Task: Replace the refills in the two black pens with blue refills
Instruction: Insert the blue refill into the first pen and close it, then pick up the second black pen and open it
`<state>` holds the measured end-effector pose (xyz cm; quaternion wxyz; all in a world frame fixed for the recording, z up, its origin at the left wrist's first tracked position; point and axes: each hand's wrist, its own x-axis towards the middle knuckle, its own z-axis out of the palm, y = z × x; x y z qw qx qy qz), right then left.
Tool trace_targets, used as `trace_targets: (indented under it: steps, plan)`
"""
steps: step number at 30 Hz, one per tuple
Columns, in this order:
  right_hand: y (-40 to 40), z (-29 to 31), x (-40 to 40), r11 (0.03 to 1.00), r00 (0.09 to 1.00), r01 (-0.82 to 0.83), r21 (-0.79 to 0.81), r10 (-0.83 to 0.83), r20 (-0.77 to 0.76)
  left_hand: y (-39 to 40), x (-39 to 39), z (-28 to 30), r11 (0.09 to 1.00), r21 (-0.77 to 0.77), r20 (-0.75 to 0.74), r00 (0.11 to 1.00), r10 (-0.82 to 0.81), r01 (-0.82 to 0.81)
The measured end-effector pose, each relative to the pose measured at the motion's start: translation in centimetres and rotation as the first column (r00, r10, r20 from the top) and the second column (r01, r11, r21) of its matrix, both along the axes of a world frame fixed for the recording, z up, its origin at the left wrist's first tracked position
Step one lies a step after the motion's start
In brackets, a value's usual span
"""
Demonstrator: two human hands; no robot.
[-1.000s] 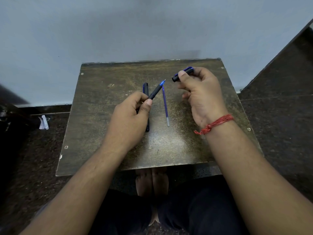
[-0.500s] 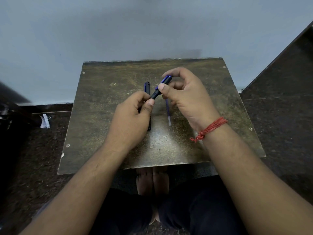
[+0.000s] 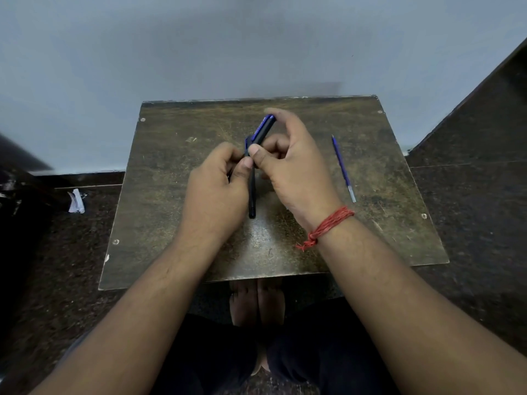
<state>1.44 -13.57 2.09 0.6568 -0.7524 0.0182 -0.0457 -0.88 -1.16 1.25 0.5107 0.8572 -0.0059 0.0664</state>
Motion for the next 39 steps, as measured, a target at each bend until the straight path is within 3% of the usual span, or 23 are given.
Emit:
trace_targets:
  steps: [8,13,15,19,22,25,27,31,36,39]
  plan:
    - [0.1,0.1,-0.5,0.967,0.978,0.086,0.242,-0.036,-0.206,-0.5,0.0,-0.3,1.0,0.002,-0.007,1.0,-0.017,0.017]
    - [-0.9,0.9,-0.1,0.949,0.98,0.141,0.281,-0.093,-0.177,-0.4,-0.2,-0.4,0.994,0.091,0.077,0.994,-0.072,0.065]
    - [-2.6,1.2,0.5,0.963,0.974,0.212,0.166,-0.195,-0.113,-0.2,-0.3,-0.3,0.995,0.092,0.109,0.993,-0.051,0.041]
    - [-5.9,0.7,1.3,0.917,0.957,0.289,-0.276,-0.287,0.049,0.5,0.0,-0.3,0.998,0.057,0.133,0.991,0.02,-0.028]
    - [-6.9,0.3,1.4,0.744,0.964,0.247,-0.621,-0.256,0.077,0.8,0.2,-0.5,0.995,0.083,0.12,0.992,0.044,-0.054]
    - [-6.9,0.1,1.4,0.544,0.969,0.19,-0.817,-0.236,0.068,0.9,0.3,-0.7,0.993,0.106,0.106,0.994,0.04,-0.051]
    - [-6.9,0.0,1.4,0.456,0.974,0.16,-0.875,-0.216,0.065,1.0,0.4,-0.8,0.993,0.11,0.102,0.994,0.036,-0.047]
    - [-6.7,-0.1,1.4,0.386,0.979,0.102,-0.917,-0.202,0.024,1.1,0.4,-1.1,0.988,0.151,0.106,0.994,0.028,-0.044]
    - [-6.7,-0.2,1.3,0.386,0.982,0.073,-0.92,-0.19,-0.002,1.1,0.4,-1.5,0.96,0.28,0.064,0.998,-0.028,0.009]
    - [-6.4,0.2,1.2,0.442,0.976,0.157,-0.883,-0.205,0.071,1.1,0.4,-1.5,0.933,0.36,0.042,0.999,-0.031,0.014]
